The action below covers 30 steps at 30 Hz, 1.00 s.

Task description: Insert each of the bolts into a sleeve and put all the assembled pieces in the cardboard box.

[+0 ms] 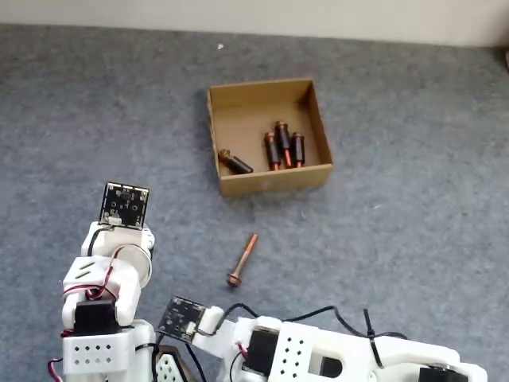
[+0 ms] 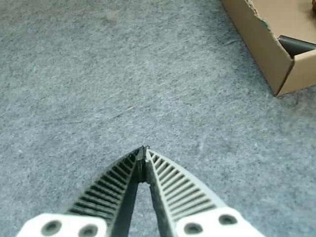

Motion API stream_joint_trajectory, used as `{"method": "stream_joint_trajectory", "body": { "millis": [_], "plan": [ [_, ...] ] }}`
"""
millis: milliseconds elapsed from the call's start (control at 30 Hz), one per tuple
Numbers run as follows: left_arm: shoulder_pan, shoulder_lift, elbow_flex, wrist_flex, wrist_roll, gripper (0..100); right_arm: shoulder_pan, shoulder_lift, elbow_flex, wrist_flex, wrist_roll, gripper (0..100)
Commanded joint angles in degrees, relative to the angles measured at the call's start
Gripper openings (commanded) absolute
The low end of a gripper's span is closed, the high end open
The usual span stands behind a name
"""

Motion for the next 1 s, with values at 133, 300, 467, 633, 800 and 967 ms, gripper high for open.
{"method": "stream_joint_trajectory", "body": {
  "millis": [133, 300, 467, 633, 800, 967],
  "plan": [
    [-0.48, -0.31, -0.92, -1.41, 0.53, 1, 5.23, -7.16, -8.13, 5.41, 0.53, 0.5],
    [-0.48, -0.31, -0.92, -1.41, 0.53, 1, 5.32, -12.18, -8.13, 5.32, 0.53, 0.5],
    [-0.48, -0.31, -0.92, -1.41, 0.53, 1, 12.70, -16.13, -8.22, 5.32, 0.53, 0.5],
    [-0.40, -0.31, -1.63, -1.23, 0.53, 1, 25.36, -20.09, -8.13, 5.05, 0.26, 0.5],
    [0.04, 0.22, -6.46, -0.97, 0.62, 1, 37.58, -22.99, -8.13, 4.97, 0.18, 0.5],
    [4.97, 0.40, -10.68, 3.60, -1.85, 3, 48.31, -23.34, -7.52, 2.42, 0.18, 0.5]
  ]
}}
